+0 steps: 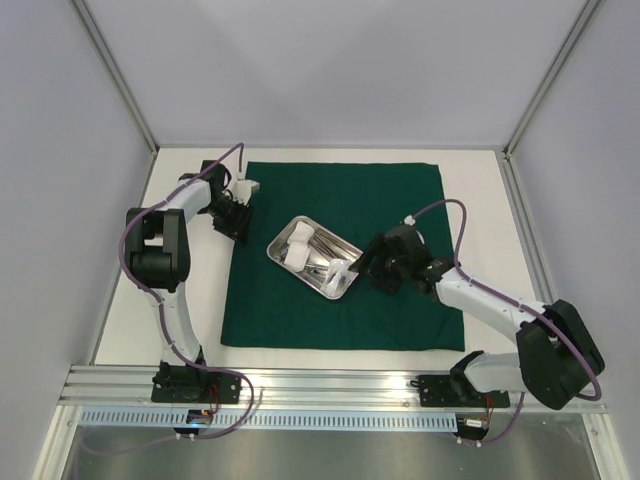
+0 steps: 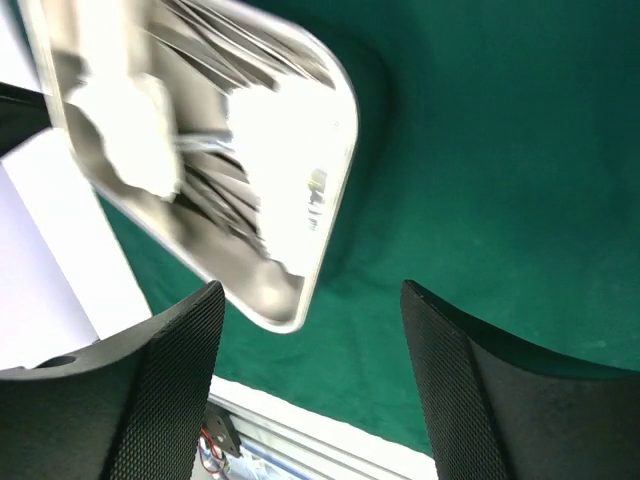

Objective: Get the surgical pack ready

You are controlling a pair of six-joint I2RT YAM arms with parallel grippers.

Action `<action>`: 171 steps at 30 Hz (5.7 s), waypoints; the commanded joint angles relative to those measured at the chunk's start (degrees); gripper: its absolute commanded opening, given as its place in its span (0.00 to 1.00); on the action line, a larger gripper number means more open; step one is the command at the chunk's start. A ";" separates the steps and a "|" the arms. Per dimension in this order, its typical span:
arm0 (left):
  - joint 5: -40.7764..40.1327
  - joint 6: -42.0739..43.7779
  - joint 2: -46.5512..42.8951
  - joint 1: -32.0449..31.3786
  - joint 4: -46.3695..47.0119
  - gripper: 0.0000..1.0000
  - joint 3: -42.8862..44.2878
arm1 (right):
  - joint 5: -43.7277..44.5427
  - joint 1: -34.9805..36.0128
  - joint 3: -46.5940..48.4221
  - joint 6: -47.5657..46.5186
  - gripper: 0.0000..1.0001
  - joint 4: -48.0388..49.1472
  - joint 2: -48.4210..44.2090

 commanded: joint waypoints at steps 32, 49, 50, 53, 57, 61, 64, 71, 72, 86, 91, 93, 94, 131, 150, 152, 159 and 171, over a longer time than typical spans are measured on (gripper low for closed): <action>6.00 1.37 -8.00 2.67 -3.83 0.51 -2.81 | 0.57 -19.49 1.70 -15.34 0.01 -2.72 19.59; 8.29 1.20 -11.17 9.00 -6.03 0.51 -3.34 | 0.04 -28.28 22.36 -23.78 0.00 -8.87 26.63; 8.99 0.85 -10.65 9.00 -5.94 0.51 -3.34 | 0.56 -28.19 22.80 -24.83 0.00 -9.48 26.10; 9.69 0.05 -9.68 8.92 -5.59 0.51 -3.52 | 3.10 -28.19 22.81 -26.50 0.00 -12.04 23.12; 10.14 -0.12 -8.54 8.39 -5.33 0.51 -3.43 | 3.11 -29.86 22.44 -28.26 0.15 -13.26 19.16; 9.17 -0.56 -8.36 7.51 -5.06 0.51 -3.25 | 3.11 -30.22 23.69 -29.67 0.46 -17.84 19.16; 8.29 -0.83 -8.36 5.76 -4.19 0.52 -3.51 | 3.11 -30.22 20.54 -28.79 0.51 -16.79 17.40; -2.07 -0.56 -3.19 -0.22 -1.98 0.58 0.43 | 0.31 -29.16 15.07 -26.42 0.54 -12.93 18.27; -3.04 -0.39 -2.30 -1.09 -2.07 0.62 2.18 | 0.21 -28.46 15.07 -26.25 0.54 -12.74 18.71; -10.25 2.77 3.16 -5.41 -2.96 0.00 1.50 | -2.68 -27.75 25.87 -27.91 0.00 -11.42 30.48; -10.17 4.35 0.35 -5.41 -3.66 0.00 -3.33 | -6.37 -27.75 34.57 -28.97 0.01 -13.27 35.32; -10.34 4.62 -0.97 -5.24 -3.39 0.00 -6.40 | -7.43 -27.14 39.05 -29.14 0.00 -14.41 37.69; -10.78 4.80 -2.28 -5.15 -3.05 0.00 -7.55 | -7.43 -26.88 40.46 -29.67 0.01 -15.02 38.31; 3.37 6.03 -21.81 8.65 -7.88 0.41 -23.47 | -4.53 -8.86 33.79 -36.27 0.21 -12.30 31.11; 3.54 5.94 -21.72 9.09 -8.05 0.41 -23.64 | -4.44 -5.17 19.11 -24.84 0.01 -7.56 18.54; 3.54 5.94 -21.81 9.00 -8.05 0.41 -23.64 | -4.27 -4.55 19.11 -24.22 0.01 -7.64 18.36; 3.28 6.12 -23.30 9.53 -8.23 0.42 -24.17 | -4.00 -3.76 15.78 -18.43 0.01 -2.39 17.40; 2.49 6.64 -26.81 11.29 -9.19 0.43 -24.52 | 14.93 5.79 23.94 -27.73 0.71 -16.58 10.72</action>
